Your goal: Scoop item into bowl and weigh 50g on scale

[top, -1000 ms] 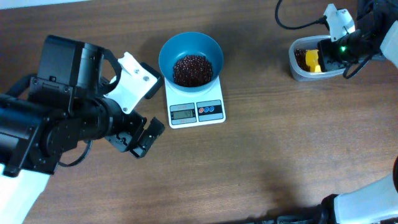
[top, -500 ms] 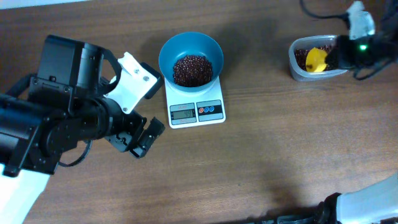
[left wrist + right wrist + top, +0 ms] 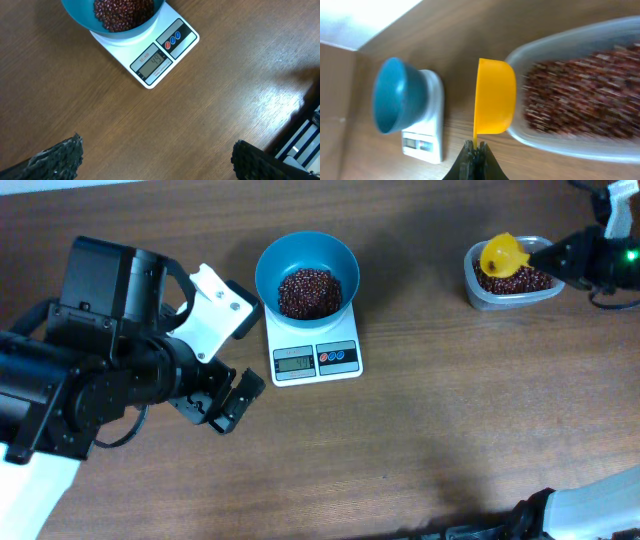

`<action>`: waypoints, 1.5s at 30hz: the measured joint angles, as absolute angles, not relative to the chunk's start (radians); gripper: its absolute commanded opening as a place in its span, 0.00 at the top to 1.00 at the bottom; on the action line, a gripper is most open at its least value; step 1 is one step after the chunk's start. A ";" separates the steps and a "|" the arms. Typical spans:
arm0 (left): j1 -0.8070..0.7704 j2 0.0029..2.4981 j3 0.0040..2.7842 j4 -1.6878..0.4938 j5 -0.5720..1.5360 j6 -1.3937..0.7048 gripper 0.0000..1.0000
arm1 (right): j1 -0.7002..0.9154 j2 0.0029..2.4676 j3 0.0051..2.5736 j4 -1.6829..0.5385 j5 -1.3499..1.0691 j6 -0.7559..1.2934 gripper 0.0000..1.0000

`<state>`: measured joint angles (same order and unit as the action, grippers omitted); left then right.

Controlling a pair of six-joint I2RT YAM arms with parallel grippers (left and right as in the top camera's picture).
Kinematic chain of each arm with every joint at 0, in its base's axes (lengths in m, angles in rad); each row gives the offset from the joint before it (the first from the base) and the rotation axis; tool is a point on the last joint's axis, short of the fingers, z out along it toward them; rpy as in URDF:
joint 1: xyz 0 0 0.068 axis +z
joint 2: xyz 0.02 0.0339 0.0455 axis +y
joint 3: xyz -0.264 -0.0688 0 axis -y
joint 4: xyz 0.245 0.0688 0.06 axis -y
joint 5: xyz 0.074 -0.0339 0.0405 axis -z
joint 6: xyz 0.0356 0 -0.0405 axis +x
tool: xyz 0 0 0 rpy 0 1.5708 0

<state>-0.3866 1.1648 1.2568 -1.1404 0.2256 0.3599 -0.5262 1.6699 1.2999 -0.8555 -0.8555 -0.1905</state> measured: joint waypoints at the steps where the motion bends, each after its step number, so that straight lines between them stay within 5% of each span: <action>1: -0.387 1.165 1.257 -1.141 0.226 0.360 0.01 | -0.509 1.670 1.300 -0.852 -0.881 -0.190 0.96; 14: -0.387 1.165 1.257 -1.140 0.226 0.360 0.01 | -0.121 1.669 1.436 -0.667 -0.940 -0.206 0.96; 25: -0.387 1.165 1.257 -1.140 0.226 0.360 0.01 | 0.173 1.667 1.442 -0.631 -0.624 -0.427 0.96; 33: -0.387 1.165 1.257 -1.140 0.226 0.360 0.01 | 0.323 1.652 1.442 -0.614 -0.273 -0.538 0.96; 45: -0.387 1.165 1.257 -1.140 0.226 0.360 0.01 | 0.396 1.642 1.442 -0.610 -0.147 -0.568 0.96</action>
<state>-0.3866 1.1648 1.2568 -1.1404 0.2256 0.3599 0.3962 1.6424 1.4418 -0.6102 -0.1474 -0.5678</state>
